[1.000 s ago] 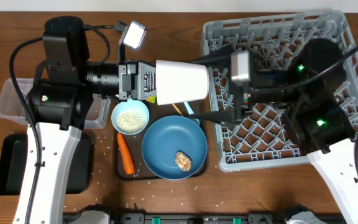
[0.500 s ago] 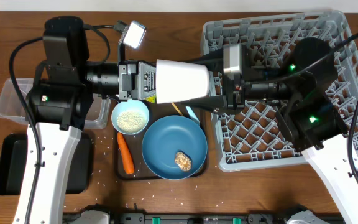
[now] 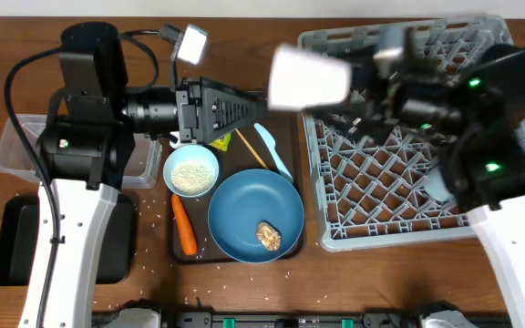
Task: Sort waste into correct bins and load items into the dishwasher rack
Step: 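Pass the pink cup from the left gripper to the right gripper, then place the pink cup upside down in the rack beside the blue cup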
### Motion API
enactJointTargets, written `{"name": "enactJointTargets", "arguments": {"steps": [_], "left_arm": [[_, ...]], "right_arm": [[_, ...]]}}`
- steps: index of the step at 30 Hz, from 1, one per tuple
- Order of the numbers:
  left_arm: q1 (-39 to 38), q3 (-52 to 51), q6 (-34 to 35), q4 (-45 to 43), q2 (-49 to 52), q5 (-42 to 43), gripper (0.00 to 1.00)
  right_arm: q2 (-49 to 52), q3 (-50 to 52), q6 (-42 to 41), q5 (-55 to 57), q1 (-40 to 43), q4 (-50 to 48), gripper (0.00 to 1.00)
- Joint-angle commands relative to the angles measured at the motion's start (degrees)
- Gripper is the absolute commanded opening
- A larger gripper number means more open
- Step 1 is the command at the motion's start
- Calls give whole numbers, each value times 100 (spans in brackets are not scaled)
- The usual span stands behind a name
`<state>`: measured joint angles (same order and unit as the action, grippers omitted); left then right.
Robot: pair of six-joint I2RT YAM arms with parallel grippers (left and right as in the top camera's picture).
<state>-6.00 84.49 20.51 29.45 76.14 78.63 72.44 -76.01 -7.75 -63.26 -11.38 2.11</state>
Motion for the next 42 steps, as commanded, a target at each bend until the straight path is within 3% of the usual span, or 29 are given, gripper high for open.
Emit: {"name": "enactJointTargets", "arguments": {"steps": [1, 5, 11, 17, 21, 42], "left_arm": [[31, 50, -208, 33, 109, -734, 62], [31, 50, -210, 162, 212, -975, 62], [31, 50, -409, 680, 264, -1344, 62], [31, 50, -551, 1001, 264, -1609, 62], [31, 50, -551, 1045, 264, -1725, 62], [31, 50, -551, 1152, 264, -1860, 62]], "right_arm": [[-98, 4, -566, 227, 623, 361, 57], [-96, 4, -612, 944, 1287, 1659, 57], [-92, 4, -595, 3512, 1989, 3766, 57], [-68, 4, -643, 5606, 2149, 4826, 57], [107, 4, -850, 6426, 2149, 5200, 58], [2017, 4, -1554, 6428, 2149, 4752, 58]]}}
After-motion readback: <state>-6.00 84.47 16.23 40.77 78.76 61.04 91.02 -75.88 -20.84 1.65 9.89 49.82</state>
